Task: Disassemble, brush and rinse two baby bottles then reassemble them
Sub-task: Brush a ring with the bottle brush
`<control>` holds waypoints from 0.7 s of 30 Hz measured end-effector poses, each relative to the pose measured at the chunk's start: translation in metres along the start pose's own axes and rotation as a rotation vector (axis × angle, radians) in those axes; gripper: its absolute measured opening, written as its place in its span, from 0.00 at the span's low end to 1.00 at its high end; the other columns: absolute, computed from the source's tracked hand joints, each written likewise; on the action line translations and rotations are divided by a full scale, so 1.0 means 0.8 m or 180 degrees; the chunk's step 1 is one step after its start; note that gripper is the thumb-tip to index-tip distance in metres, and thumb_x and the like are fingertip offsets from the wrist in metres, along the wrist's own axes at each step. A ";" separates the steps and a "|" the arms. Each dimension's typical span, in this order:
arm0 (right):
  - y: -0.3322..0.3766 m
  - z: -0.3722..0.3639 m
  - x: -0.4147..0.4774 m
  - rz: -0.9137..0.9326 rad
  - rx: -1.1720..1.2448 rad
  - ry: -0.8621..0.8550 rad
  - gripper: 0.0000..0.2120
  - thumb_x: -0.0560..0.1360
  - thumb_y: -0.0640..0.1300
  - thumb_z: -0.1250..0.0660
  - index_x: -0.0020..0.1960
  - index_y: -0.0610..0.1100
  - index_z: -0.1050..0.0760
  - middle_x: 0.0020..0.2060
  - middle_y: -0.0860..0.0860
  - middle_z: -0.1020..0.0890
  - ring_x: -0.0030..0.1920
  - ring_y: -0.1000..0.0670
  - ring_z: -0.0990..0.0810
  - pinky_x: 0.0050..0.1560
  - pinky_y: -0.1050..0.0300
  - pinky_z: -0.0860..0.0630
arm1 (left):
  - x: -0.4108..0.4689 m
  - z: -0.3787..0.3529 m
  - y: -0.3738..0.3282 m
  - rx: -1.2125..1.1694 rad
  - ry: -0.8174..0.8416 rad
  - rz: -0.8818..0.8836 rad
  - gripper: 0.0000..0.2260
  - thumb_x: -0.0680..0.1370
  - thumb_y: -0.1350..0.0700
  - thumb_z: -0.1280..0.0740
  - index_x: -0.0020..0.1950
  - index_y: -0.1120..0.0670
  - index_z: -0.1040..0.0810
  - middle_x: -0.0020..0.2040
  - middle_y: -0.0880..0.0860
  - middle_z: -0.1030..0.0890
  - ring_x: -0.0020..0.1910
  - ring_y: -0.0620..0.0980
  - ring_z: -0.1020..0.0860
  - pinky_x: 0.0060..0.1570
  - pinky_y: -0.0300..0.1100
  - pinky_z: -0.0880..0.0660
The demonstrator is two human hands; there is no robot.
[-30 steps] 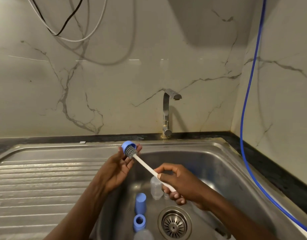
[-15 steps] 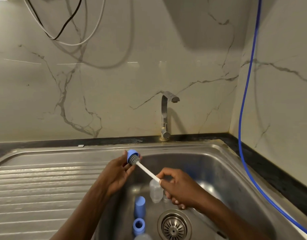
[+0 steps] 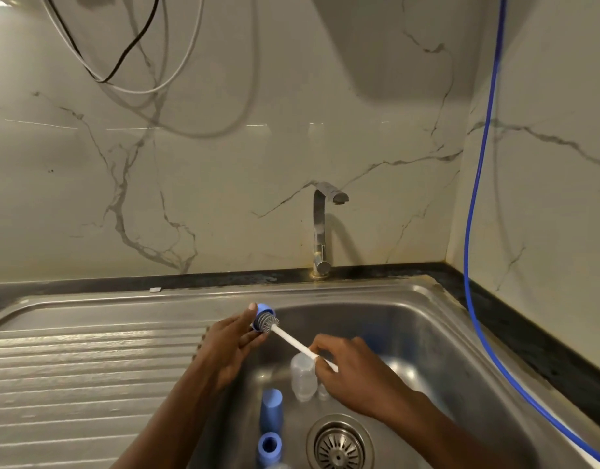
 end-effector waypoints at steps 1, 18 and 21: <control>0.000 -0.003 -0.001 -0.0168 0.0522 0.0115 0.05 0.77 0.45 0.40 0.49 0.50 0.25 0.31 0.52 0.23 0.27 0.55 0.28 0.30 0.56 0.28 | -0.001 -0.003 0.005 -0.0261 0.0047 0.0100 0.17 0.81 0.54 0.36 0.65 0.65 0.26 0.55 0.66 0.19 0.53 0.59 0.18 0.54 0.48 0.20; 0.004 0.005 -0.002 0.0072 -0.0099 0.0003 0.05 0.78 0.48 0.41 0.50 0.51 0.27 0.36 0.53 0.24 0.37 0.55 0.25 0.36 0.60 0.28 | 0.000 -0.006 0.002 -0.0146 0.0218 0.0164 0.25 0.77 0.45 0.35 0.63 0.63 0.25 0.56 0.65 0.18 0.55 0.59 0.19 0.55 0.49 0.22; 0.001 -0.016 -0.006 -0.0506 0.1456 0.0463 0.06 0.78 0.44 0.41 0.48 0.50 0.25 0.29 0.52 0.26 0.23 0.56 0.32 0.21 0.63 0.35 | -0.008 -0.021 -0.002 -0.0734 0.0504 0.0231 0.27 0.75 0.49 0.34 0.66 0.67 0.28 0.60 0.66 0.20 0.55 0.58 0.18 0.54 0.49 0.19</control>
Point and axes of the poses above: each hand's wrist, its own x-axis towards the middle knuckle, its own z-axis out of the back of the hand, y = z × x, the point moved 10 cm from there along x, towards the middle knuckle
